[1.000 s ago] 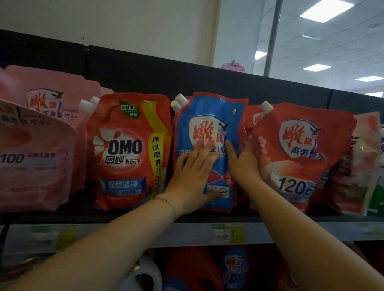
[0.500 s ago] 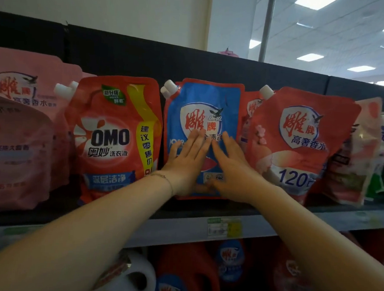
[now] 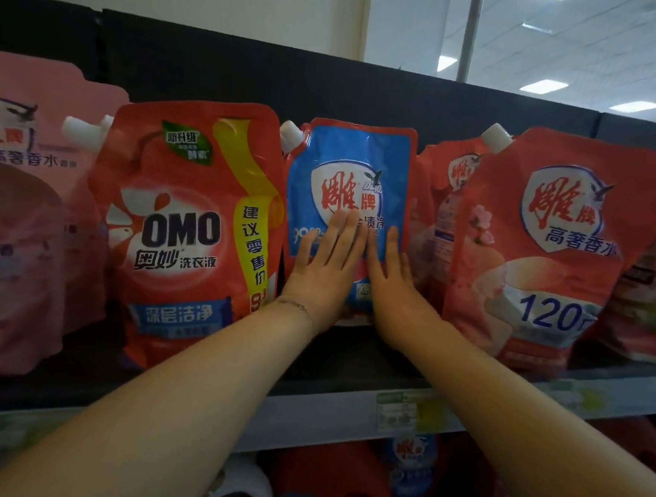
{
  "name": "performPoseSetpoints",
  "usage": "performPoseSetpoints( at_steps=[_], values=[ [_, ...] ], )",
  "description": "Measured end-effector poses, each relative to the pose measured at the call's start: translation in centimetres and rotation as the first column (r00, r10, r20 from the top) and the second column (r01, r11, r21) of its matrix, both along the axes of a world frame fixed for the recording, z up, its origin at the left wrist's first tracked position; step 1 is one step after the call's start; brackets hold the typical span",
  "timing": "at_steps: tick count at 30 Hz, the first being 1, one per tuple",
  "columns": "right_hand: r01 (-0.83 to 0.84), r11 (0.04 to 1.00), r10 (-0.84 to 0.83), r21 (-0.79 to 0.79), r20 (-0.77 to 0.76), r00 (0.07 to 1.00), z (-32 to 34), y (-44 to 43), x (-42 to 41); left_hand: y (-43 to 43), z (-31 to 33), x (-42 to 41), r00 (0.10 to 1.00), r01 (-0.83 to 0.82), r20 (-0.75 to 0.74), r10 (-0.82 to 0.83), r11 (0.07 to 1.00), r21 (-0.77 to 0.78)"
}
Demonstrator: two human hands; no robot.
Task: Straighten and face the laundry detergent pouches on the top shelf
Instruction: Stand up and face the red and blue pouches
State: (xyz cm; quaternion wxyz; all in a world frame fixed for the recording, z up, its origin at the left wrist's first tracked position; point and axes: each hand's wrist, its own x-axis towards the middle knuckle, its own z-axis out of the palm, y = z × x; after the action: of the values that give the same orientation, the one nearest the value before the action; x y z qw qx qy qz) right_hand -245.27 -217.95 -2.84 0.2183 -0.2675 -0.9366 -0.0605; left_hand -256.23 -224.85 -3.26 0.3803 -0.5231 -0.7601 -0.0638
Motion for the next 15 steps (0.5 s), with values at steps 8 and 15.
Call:
performPoseSetpoints(
  at_steps=[8,15],
  values=[
    [-0.125,0.972,0.080,-0.197,-0.222,0.972,-1.2,1.7,-0.9,1.2,-0.3,-1.1,0.996,0.082,0.021,-0.082,0.996,0.023],
    [-0.112,0.978,0.082,-0.175,-0.168,0.982,-1.7,2.5,-1.1,0.9,0.0,-0.5,0.986,0.147,0.074,-0.147,0.989,0.006]
  ],
)
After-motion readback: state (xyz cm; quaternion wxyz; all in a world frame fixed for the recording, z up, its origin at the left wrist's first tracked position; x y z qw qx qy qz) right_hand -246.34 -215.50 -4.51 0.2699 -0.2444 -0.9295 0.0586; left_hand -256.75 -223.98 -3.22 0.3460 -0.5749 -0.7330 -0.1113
